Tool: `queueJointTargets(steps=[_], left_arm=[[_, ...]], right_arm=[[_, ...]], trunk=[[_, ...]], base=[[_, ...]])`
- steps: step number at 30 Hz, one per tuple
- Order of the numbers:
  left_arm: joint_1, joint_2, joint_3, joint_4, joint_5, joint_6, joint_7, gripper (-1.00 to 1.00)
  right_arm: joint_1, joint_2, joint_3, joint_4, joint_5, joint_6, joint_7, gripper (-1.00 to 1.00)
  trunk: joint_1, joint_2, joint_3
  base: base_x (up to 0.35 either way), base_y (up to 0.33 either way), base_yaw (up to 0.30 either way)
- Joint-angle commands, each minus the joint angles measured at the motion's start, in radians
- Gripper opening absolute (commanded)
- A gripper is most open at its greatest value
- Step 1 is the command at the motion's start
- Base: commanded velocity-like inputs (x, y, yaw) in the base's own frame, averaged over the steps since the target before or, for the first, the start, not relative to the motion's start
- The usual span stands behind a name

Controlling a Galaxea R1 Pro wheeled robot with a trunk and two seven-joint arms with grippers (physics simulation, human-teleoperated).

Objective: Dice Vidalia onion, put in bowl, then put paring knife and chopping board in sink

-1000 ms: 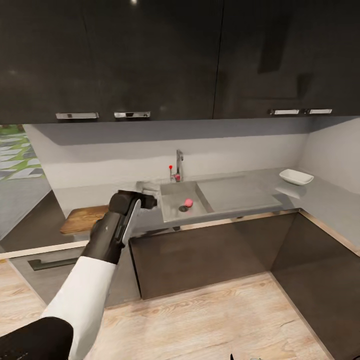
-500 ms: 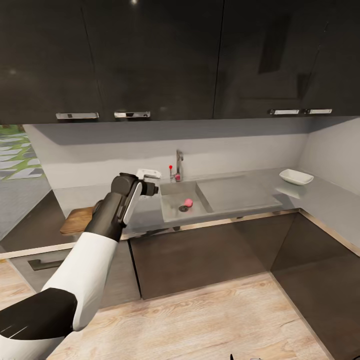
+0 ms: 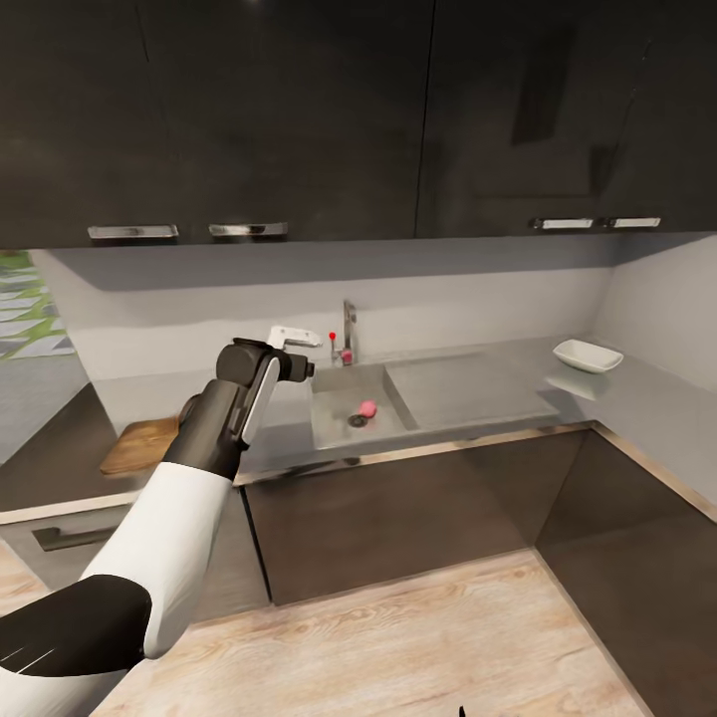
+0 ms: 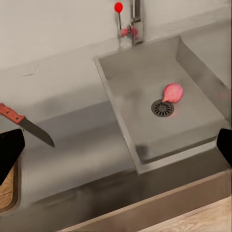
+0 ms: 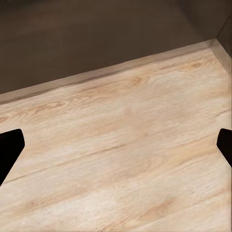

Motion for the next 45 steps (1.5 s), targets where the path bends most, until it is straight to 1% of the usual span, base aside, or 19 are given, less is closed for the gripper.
queueJointTargets(steps=[1, 7, 13, 22, 28, 31, 39, 40, 42, 45], left_arm=[[-0.001, 0.0, -0.001, 0.001, -0.003, 0.004, 0.002, 1.0], [-0.001, -0.001, -0.001, 0.012, -0.003, 0.003, 0.003, 1.0], [0.002, 0.0, 0.0, 0.018, -0.003, 0.002, 0.003, 1.0], [0.002, 0.004, 0.002, 0.068, -0.004, 0.0, 0.005, 1.0], [0.003, 0.005, 0.005, 0.094, -0.004, -0.001, 0.005, 1.0], [0.003, 0.005, 0.005, 0.126, -0.004, -0.002, 0.005, 1.0], [0.005, 0.006, 0.006, 0.262, -0.004, -0.007, 0.001, 1.0], [0.005, 0.005, 0.007, 0.303, -0.003, -0.022, 0.001, 1.0], [0.005, 0.005, 0.007, 0.347, -0.003, -0.054, 0.0, 1.0], [0.005, 0.005, 0.007, 0.374, 0.004, -0.079, 0.0, 1.0]], right_arm=[[-0.001, 0.0, -0.007, 0.001, 0.006, 0.0, -0.003, 1.0], [-0.001, 0.0, -0.006, 0.001, 0.006, 0.025, -0.003, 1.0], [-0.001, 0.001, -0.006, 0.001, 0.006, 0.03, -0.003, 1.0], [-0.001, 0.003, -0.006, 0.001, 0.006, 0.031, -0.005, 1.0], [-0.001, 0.003, -0.006, 0.001, 0.006, 0.032, -0.005, 1.0], [-0.001, 0.003, -0.006, 0.001, 0.006, 0.032, -0.005, 1.0], [-0.001, 0.002, -0.006, 0.001, 0.006, 0.032, -0.005, 1.0], [-0.001, 0.002, -0.006, 0.001, 0.006, 0.032, -0.005, 1.0], [-0.001, 0.002, -0.006, 0.001, 0.006, 0.032, -0.005, 1.0], [-0.001, 0.002, -0.006, 0.001, 0.006, 0.032, -0.005, 1.0]], trunk=[[0.001, -0.002, -0.002], [0.001, -0.002, -0.002], [0.001, -0.002, -0.002], [0.001, -0.002, -0.002], [0.001, -0.002, -0.002], [0.001, -0.002, -0.002], [0.001, -0.002, -0.002], [0.001, -0.002, -0.002], [0.001, -0.002, -0.002], [0.001, -0.002, -0.002]], base=[[0.21, -0.22, 0.0], [0.213, -0.234, 0.0], [0.212, -0.245, 0.0], [0.212, -0.242, 0.004], [0.203, -0.226, 0.086], [0.152, -0.16, 0.073], [0.025, -0.026, 0.013], [0.001, -0.001, 0.001], [0.0, 0.0, 0.0], [0.0, 0.0, 0.0]])
